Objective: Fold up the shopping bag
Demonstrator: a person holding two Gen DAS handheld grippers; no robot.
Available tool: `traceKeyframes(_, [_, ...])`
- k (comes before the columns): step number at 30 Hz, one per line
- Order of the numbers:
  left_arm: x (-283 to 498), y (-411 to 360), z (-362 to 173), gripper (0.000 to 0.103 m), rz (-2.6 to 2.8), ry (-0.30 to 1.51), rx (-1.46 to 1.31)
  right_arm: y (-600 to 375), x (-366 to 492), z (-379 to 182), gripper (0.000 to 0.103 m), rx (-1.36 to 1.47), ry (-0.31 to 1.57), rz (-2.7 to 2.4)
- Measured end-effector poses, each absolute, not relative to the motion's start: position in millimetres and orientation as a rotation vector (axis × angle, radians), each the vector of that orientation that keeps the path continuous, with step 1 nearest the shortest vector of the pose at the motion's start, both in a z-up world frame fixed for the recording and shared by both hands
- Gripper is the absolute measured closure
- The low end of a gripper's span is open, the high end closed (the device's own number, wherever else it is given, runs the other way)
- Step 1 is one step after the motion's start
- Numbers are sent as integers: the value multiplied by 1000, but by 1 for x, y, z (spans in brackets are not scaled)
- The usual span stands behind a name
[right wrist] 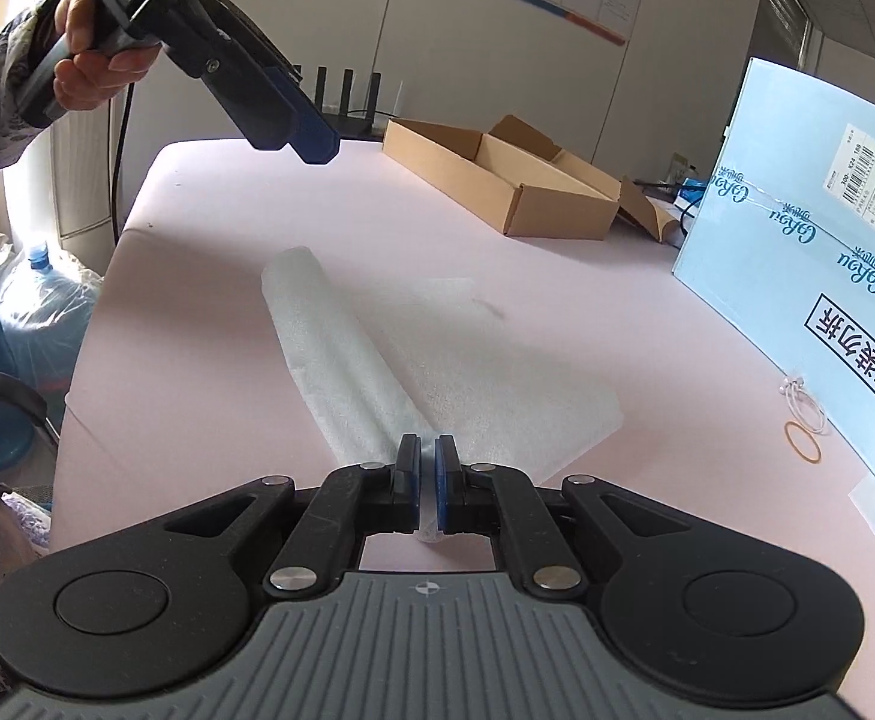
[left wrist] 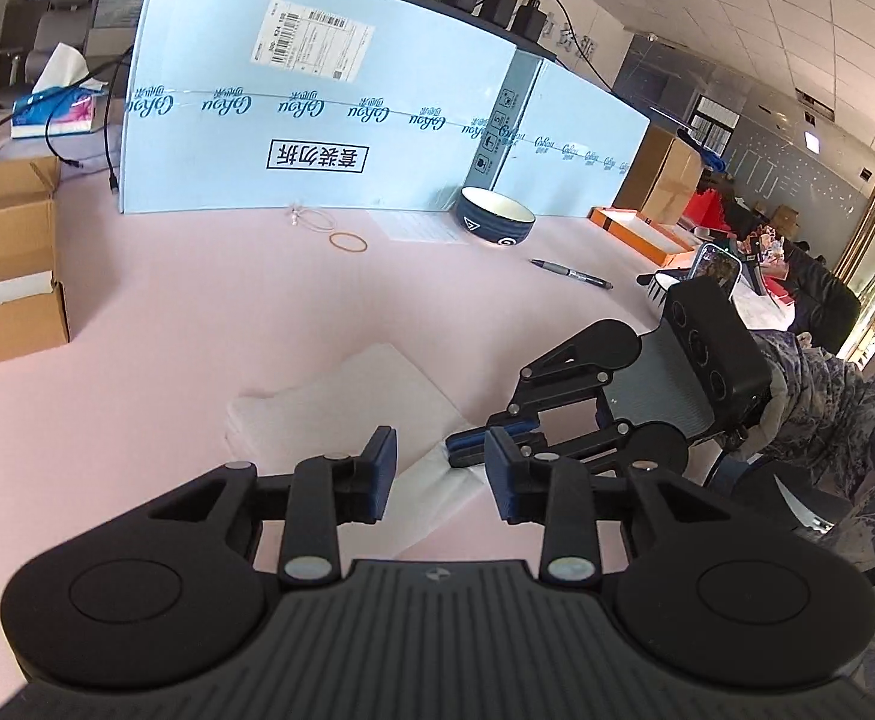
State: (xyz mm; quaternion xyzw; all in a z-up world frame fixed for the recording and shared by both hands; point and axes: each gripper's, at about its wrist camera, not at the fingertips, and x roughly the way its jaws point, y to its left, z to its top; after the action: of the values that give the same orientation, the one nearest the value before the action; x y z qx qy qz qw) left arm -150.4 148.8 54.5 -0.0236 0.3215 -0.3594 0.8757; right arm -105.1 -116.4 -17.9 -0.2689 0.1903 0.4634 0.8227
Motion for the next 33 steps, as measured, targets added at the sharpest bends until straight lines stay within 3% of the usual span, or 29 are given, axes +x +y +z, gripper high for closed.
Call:
traceKeyframes(1, [-146,140,45,84,-733,679,-52,-116,-103,-18,99,-565,407,985])
traceKeyframes(5, [-127,122,9,92,-682,769,-18,-115,-105,-18,97,-570,397,978])
traceKeyframes(7, [-121,127,0,101,-669,770,-31,-114,-104,-18,97,-569,398,979])
traceKeyframes(11, [-114,138,-10,101,-685,778,-80,-116,-97,-14,96,-517,429,998])
traceKeyframes(14, [-114,139,-10,101,-696,775,-75,-114,-94,-10,82,-501,417,996])
traceKeyframes(17, [-113,140,-10,101,-703,785,-80,-111,-90,-8,79,-488,414,1007])
traceKeyframes(20, [-112,142,-11,101,-712,791,-89,-105,-88,-11,65,-533,402,998])
traceKeyframes(22, [-112,143,-12,101,-717,790,-93,-106,-83,-12,33,-521,403,969])
traceKeyframes(23, [-112,143,-12,101,-719,788,-95,-107,-80,-13,26,-507,411,951])
traceKeyframes(26, [-111,145,-14,101,-726,787,-108,-111,-67,-13,20,-447,461,952])
traceKeyframes(30, [-109,145,-15,101,-733,789,-119,-110,-58,-15,0,-424,505,916])
traceKeyframes(33, [-108,146,-15,101,-733,792,-132,-115,-44,-16,0,-348,578,945])
